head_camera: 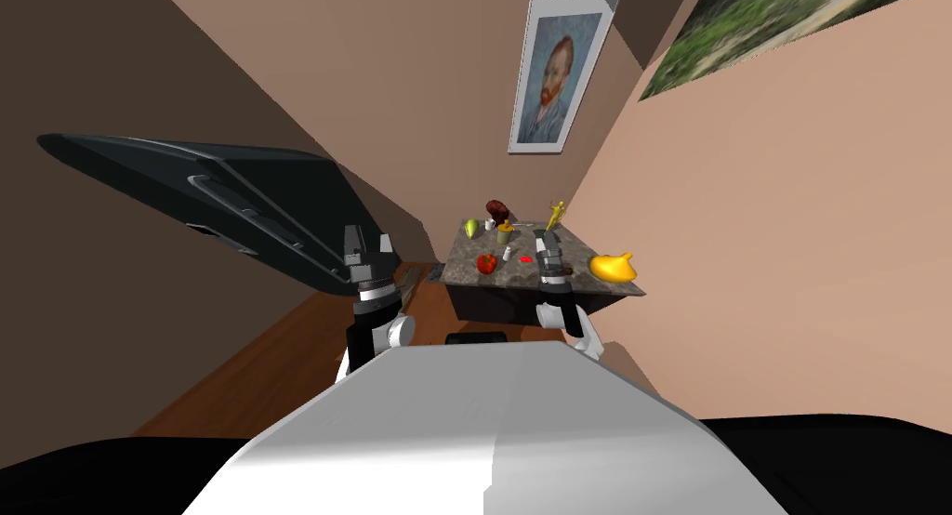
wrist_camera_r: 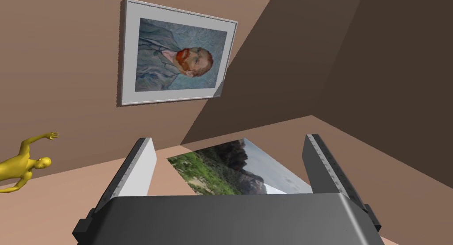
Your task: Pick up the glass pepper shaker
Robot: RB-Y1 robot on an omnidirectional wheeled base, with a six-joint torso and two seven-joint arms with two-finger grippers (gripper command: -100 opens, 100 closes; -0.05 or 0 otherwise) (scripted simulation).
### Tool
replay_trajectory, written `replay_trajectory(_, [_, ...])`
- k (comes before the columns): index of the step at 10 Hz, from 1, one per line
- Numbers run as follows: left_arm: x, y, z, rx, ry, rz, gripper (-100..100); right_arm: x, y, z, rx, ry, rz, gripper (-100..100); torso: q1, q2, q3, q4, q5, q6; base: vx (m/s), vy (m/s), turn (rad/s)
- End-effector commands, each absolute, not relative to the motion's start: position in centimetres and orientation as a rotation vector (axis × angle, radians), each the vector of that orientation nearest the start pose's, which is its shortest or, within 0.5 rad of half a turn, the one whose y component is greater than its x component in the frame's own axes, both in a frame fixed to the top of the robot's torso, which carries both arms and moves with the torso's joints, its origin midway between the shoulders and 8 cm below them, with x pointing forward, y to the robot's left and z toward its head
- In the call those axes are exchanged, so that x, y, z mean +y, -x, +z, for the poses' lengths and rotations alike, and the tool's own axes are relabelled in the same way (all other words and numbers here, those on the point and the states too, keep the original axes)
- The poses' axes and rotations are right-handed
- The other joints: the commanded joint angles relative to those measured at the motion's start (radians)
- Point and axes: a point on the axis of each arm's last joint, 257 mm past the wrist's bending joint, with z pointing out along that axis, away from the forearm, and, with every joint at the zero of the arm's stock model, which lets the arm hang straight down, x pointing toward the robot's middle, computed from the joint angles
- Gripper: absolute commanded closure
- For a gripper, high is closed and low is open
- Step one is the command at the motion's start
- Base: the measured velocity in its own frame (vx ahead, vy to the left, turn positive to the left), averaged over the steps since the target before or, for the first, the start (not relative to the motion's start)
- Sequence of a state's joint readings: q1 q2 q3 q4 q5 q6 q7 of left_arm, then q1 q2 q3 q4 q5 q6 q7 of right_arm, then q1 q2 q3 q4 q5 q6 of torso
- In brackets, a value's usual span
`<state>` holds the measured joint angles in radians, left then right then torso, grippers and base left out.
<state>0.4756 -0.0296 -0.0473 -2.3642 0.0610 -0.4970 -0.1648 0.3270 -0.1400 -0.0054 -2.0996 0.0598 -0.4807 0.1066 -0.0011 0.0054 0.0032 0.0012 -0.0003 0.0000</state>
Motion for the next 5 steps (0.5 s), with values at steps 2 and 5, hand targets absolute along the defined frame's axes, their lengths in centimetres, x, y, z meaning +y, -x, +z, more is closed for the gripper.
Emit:
replay_trajectory(2, [26.9, -32.7, 6.8, 0.517, 0.585, -1.263, 0, -25.7, -42.4, -1.3, 0.857, -0.473, 1.123, -100, 0.0, 0.001, 0.001, 0.0, 0.0, 0.0, -0.145, -0.013, 0.03])
replay_trajectory(5, [26.9, -32.8, 6.8, 0.517, 0.585, -1.263, 0, -25.9, -44.7, -2.6, 0.901, -0.462, 1.065, -100, -0.001, 0.007, 0.004, 0.002, 0.0, 0.0, -0.17, -0.022, 0.028])
